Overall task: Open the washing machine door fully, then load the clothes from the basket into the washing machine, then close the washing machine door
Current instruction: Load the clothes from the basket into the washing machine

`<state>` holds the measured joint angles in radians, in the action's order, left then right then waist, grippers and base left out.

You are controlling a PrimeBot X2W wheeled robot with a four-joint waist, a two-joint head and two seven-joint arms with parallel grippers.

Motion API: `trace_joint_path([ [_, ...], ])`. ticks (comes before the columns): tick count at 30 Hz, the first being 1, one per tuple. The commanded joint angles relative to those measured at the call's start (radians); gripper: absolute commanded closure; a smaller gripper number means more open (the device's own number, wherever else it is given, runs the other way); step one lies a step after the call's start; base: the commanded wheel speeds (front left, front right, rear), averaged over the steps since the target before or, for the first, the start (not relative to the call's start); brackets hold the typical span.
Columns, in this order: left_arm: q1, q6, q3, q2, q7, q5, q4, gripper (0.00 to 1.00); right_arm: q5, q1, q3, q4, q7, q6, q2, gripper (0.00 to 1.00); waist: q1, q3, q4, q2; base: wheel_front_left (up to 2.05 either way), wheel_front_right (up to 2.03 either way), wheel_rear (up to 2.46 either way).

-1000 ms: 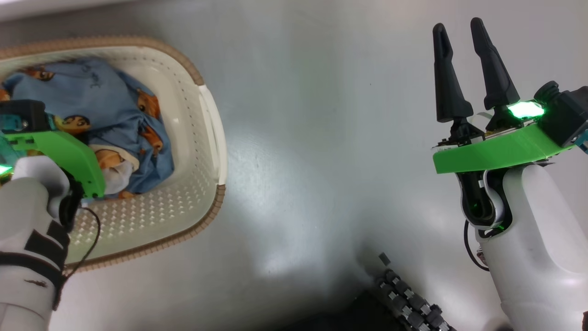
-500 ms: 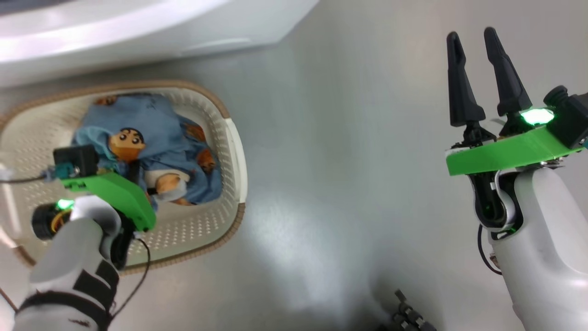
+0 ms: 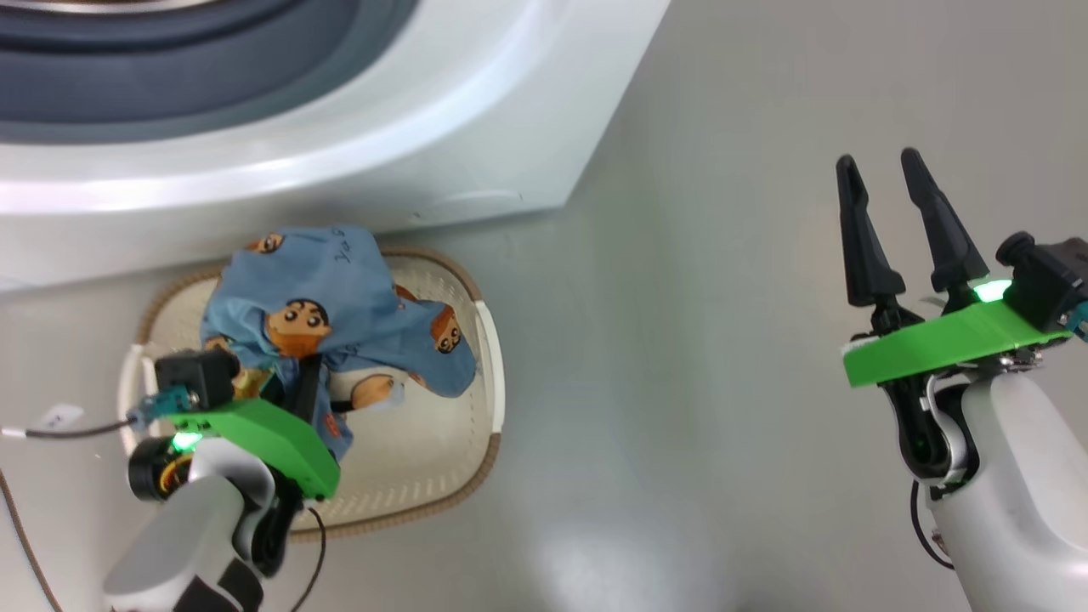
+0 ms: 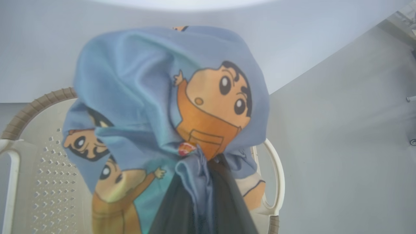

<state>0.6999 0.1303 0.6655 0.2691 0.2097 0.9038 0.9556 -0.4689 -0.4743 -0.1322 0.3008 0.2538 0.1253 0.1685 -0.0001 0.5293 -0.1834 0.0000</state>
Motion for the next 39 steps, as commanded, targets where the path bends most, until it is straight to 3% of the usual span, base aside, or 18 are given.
trace_joint_path([
  [1, -0.029, 0.0, -0.018, 0.032, 0.02, 0.01, -0.026, 1.0, -0.006, 0.037, -0.017, -0.016, 0.008, 0.005, 0.016, 0.0, 0.0001, -0.099, 0.044, 0.0, 0.0, 0.0, 0.0],
  [9, -0.101, 0.0, -0.035, 0.046, 0.051, 0.026, -0.119, 1.0, -0.016, 0.098, -0.02, 0.006, 0.008, 0.005, 0.044, 0.0, 0.0001, -0.231, 0.074, 0.0, 0.0, 0.0, 0.0],
  [16, -0.177, -0.008, -0.151, 0.051, 0.052, -0.037, -0.279, 1.0, -0.025, 0.15, -0.019, 0.017, 0.008, 0.005, 0.06, 0.0, 0.0001, -0.323, 0.104, 0.0, 0.0, 0.0, 0.0],
  [29, -0.37, -0.094, -0.298, 0.046, 0.052, -0.153, -0.593, 1.0, -0.042, 0.215, -0.02, 0.024, 0.008, 0.005, 0.097, 0.0, 0.0001, -0.444, 0.137, 0.0, 0.0, 0.0, 0.0],
  [39, -0.433, -0.143, -0.329, 0.05, 0.048, -0.158, -0.75, 1.0, -0.044, 0.234, -0.008, 0.018, 0.008, 0.005, 0.096, 0.0, 0.0001, -0.458, 0.14, 0.0, 0.0, 0.0, 0.0],
])
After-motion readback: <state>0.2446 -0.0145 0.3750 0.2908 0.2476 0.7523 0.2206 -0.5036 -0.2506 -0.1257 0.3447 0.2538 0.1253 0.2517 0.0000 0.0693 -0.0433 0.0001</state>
